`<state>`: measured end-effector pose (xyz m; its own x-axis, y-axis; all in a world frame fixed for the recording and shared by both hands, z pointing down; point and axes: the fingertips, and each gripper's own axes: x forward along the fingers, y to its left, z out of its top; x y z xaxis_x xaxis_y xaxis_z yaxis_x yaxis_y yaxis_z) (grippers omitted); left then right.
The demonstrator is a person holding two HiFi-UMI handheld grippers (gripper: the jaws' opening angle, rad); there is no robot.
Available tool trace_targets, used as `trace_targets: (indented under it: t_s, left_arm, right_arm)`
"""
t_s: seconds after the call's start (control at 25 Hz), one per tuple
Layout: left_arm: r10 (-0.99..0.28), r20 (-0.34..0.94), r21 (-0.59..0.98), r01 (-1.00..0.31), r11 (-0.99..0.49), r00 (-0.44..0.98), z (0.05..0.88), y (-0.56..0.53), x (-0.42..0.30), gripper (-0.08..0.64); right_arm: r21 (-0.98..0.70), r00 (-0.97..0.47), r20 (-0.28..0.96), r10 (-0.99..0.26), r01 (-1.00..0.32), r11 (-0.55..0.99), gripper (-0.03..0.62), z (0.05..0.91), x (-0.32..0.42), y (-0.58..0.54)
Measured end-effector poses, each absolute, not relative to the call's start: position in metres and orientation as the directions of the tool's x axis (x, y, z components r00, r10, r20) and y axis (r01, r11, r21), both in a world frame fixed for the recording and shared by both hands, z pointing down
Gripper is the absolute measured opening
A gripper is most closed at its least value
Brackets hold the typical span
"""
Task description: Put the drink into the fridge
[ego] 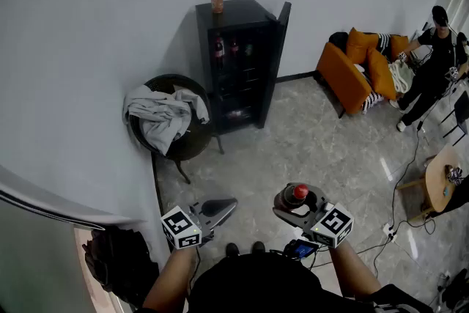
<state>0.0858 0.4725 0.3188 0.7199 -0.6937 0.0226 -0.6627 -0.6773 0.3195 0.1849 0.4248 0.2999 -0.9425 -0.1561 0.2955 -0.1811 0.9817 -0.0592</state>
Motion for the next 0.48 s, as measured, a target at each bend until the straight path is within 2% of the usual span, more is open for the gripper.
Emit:
trace_targets:
  t_s: [0.24, 0.48]
  left_arm:
    - [-0.691, 0.017, 0.335, -0.655, -0.677, 0.723, 0.320, 0.477, 0.094, 0.009]
    - [-0.689, 0.013, 0.352, -0.649, -0.675, 0.724, 0.318, 0.484, 0.104, 0.011]
  right_arm:
    - [-0.030, -0.947, 0.276, -0.163, -0.178, 0.984, 0.327, 0.291, 0.182, 0.414]
    - [-0.077, -0.947, 0.274, -0.165, -0.193, 0.978, 0.327, 0.298, 0.195, 0.419]
